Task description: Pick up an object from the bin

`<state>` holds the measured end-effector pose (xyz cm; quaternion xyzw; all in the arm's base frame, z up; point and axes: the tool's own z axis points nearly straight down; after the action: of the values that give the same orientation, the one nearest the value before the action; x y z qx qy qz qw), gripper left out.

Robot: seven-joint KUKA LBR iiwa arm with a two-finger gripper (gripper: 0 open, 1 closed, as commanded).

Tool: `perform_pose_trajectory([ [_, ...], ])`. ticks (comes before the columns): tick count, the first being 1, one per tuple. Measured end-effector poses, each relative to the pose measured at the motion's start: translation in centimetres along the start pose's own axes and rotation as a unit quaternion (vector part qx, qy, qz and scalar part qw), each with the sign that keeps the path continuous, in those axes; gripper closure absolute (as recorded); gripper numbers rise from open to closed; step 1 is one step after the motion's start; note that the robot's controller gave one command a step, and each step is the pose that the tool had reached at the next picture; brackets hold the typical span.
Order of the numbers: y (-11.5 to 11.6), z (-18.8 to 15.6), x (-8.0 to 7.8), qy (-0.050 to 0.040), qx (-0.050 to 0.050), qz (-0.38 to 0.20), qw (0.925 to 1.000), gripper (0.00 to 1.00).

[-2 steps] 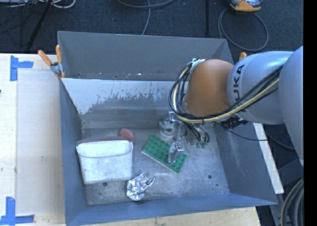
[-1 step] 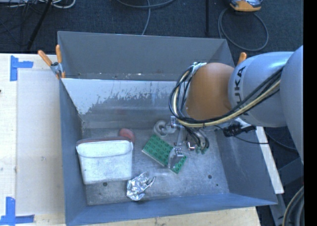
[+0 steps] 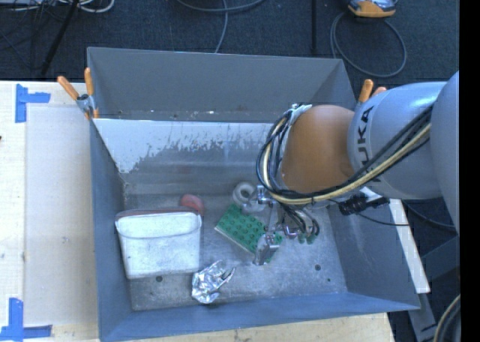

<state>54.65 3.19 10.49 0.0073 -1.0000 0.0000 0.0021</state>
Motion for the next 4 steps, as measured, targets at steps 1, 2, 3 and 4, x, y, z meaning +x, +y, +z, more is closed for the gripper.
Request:
perform_pose_trajectory([
  [1, -0.5, 2.8, 0.7, -0.0140, -0.005, 0.101, 0.9948, 0.00],
  [2, -0.3, 2.4, 0.4, -0.0069, -0.002, 0.099, 0.9951, 0.00],
  [3, -0.3, 2.1, 0.0, -0.0145, -0.003, 0.100, 0.9949, 1.00],
  [4, -0.3, 1.5, -0.3, -0.0062, -0.001, 0.098, 0.9951, 1.00],
])
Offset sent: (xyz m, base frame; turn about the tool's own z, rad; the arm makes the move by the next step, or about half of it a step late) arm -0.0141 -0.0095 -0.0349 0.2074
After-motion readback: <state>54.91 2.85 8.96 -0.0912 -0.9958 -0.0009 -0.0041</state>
